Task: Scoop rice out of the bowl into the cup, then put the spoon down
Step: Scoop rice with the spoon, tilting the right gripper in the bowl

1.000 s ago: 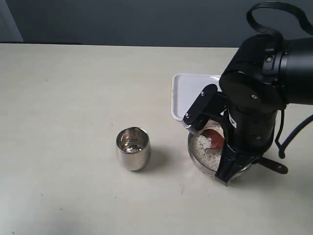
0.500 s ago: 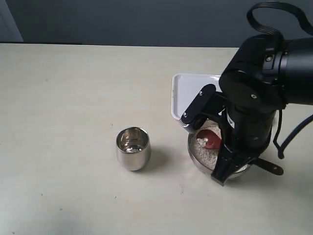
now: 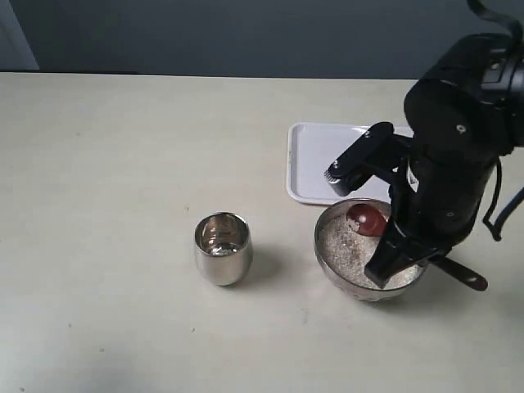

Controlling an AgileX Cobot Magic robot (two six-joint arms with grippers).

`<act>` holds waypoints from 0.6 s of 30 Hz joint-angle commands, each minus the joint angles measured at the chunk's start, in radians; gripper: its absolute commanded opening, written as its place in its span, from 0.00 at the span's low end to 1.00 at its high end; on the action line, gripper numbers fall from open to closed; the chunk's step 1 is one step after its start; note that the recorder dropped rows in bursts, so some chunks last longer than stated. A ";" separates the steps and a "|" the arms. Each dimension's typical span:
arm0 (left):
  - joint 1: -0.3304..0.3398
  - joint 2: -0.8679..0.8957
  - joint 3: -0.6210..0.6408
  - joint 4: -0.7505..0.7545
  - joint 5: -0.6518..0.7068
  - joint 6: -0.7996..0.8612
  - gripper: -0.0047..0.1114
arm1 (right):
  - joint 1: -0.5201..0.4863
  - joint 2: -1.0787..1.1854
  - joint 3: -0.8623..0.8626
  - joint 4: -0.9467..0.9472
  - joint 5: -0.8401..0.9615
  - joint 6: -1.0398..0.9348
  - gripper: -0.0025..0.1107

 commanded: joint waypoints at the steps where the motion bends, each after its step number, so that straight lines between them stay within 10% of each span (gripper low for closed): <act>1: -0.004 -0.004 -0.004 -0.006 -0.013 -0.003 0.04 | -0.010 -0.038 -0.005 0.013 -0.018 -0.014 0.02; 18: -0.004 -0.004 -0.004 -0.006 -0.013 -0.003 0.04 | -0.045 -0.100 0.127 0.115 -0.141 -0.036 0.02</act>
